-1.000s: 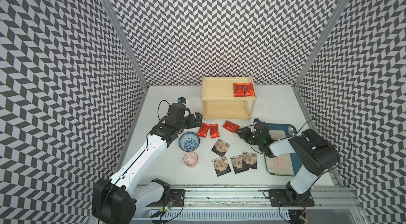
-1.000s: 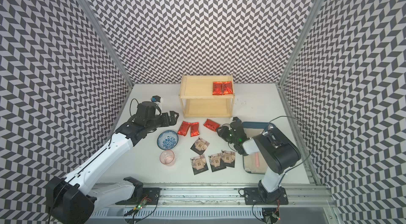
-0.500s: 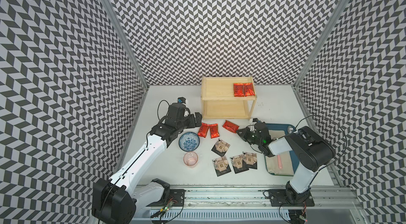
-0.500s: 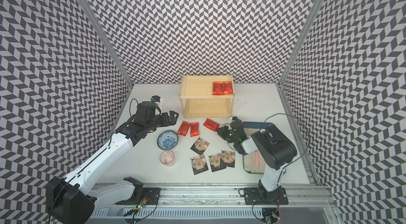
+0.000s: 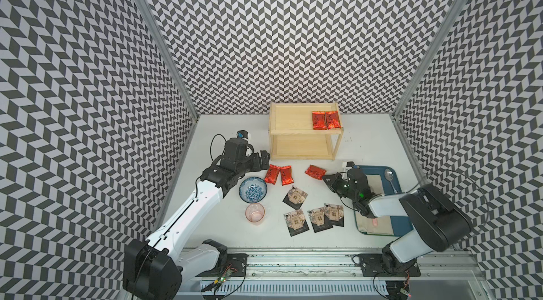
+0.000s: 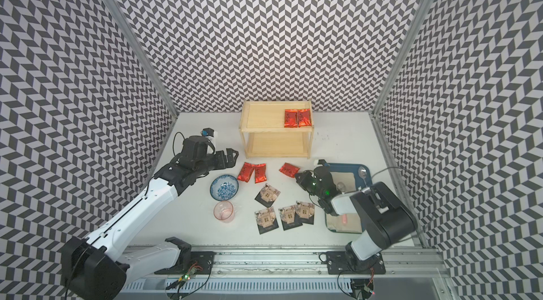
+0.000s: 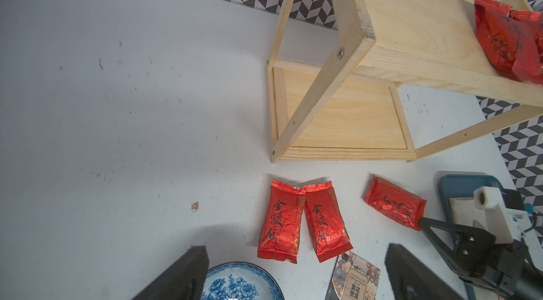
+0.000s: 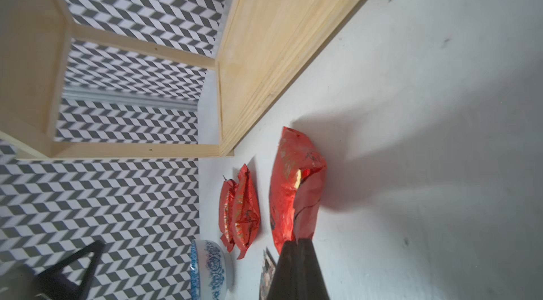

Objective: Place the tea bags on the shelf by color
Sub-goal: Move the tea bag to the center of the board.

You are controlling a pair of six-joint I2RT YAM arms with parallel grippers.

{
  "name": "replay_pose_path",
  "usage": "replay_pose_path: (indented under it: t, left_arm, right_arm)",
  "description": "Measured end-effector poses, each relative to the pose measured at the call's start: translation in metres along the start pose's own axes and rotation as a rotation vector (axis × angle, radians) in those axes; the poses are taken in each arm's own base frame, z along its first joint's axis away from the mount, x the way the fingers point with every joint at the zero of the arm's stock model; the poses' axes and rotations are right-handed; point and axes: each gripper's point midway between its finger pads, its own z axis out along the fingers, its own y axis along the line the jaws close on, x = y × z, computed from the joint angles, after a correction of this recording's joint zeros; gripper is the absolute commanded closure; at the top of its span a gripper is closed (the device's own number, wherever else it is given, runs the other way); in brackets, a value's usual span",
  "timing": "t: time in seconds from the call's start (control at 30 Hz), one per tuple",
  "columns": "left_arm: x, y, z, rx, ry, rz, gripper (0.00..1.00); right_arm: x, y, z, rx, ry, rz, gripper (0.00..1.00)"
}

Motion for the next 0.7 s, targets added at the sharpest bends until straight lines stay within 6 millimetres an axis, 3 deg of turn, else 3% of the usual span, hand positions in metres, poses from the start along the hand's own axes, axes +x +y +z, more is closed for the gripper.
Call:
replay_pose_path:
  t: [0.23, 0.4, 0.7]
  left_arm:
    - [0.001, -0.002, 0.000, 0.013, 0.005, 0.000, 0.01]
    - [-0.001, -0.004, -0.003, 0.020, -0.005, 0.000, 0.01]
    - [-0.001, -0.005, -0.004, 0.026, -0.006, 0.001, 0.01]
  right_arm:
    - [0.010, -0.017, -0.028, 0.071, -0.052, 0.030, 1.00]
    - [0.028, -0.035, -0.031, 0.140, -0.008, 0.024, 1.00]
    - [0.055, -0.036, -0.030, 0.154, 0.086, -0.009, 0.91]
